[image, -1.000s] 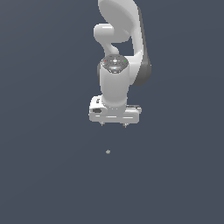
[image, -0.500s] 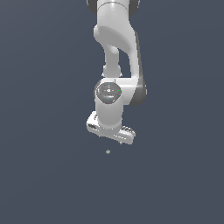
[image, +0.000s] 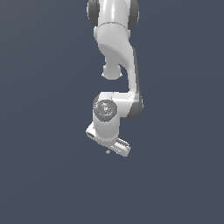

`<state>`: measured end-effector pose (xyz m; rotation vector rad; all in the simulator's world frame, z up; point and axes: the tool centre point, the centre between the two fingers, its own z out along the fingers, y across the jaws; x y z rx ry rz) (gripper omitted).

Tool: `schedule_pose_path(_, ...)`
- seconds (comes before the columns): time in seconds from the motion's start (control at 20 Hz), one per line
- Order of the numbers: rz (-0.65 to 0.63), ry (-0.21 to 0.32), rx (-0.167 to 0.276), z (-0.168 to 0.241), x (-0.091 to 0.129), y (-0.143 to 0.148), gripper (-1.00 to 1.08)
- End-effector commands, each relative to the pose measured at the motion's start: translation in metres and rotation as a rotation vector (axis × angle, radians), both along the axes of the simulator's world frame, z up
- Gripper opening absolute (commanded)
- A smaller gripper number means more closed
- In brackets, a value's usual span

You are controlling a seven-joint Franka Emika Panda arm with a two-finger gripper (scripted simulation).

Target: Pick up the object and move it to a goal position.

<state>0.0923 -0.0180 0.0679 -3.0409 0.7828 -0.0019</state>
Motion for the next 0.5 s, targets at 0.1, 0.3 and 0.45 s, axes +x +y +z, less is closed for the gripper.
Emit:
schedule_pose_path(0.1, -0.032, 0.001, -0.001, -0.0081, 0.0037, -0.0018, 1.0)
schedule_pose_path(0.3, -0.03, 0.002, -0.001, -0.0087, 0.0032, -0.0018, 1.0)
schedule_pose_path(0.45, -0.031, 0.002, -0.001, -0.0145, 0.0032, -0.0019, 1.0)
